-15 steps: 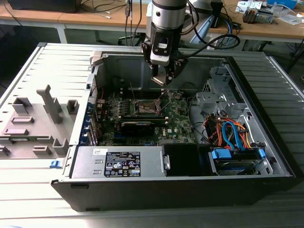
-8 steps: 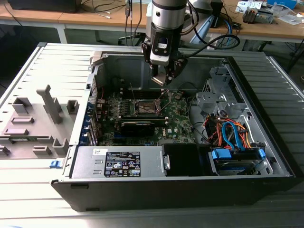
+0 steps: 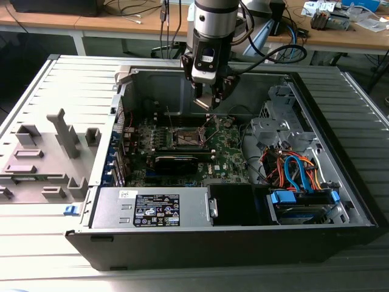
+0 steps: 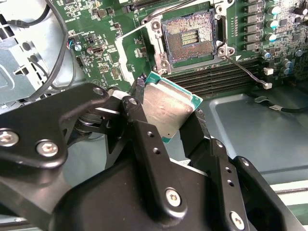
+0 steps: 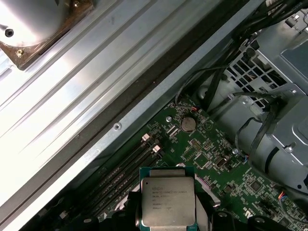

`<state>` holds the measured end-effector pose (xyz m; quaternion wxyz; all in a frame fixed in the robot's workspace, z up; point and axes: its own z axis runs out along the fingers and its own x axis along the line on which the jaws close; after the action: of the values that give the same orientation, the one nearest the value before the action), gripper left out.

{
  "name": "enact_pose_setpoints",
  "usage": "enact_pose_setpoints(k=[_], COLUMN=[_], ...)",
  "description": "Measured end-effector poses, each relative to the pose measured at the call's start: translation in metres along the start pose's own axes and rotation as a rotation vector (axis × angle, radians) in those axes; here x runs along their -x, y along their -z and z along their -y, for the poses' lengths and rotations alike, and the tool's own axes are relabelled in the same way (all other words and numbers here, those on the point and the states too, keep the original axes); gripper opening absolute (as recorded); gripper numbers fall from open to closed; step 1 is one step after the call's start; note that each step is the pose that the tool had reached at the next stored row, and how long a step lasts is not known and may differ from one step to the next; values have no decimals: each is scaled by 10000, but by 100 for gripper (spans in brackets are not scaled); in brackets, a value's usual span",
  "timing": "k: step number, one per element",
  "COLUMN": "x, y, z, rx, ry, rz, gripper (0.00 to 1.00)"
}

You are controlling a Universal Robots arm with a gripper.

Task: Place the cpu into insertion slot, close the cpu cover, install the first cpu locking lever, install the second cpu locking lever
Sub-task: 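Place the cpu into insertion slot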

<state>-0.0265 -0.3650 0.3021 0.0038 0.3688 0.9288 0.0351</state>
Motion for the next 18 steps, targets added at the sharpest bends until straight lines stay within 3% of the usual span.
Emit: enact_pose_setpoints(k=[18], x=[0], y=[-14], z=[1], rx=[2], ry=[-138], rz=[10], gripper=[55])
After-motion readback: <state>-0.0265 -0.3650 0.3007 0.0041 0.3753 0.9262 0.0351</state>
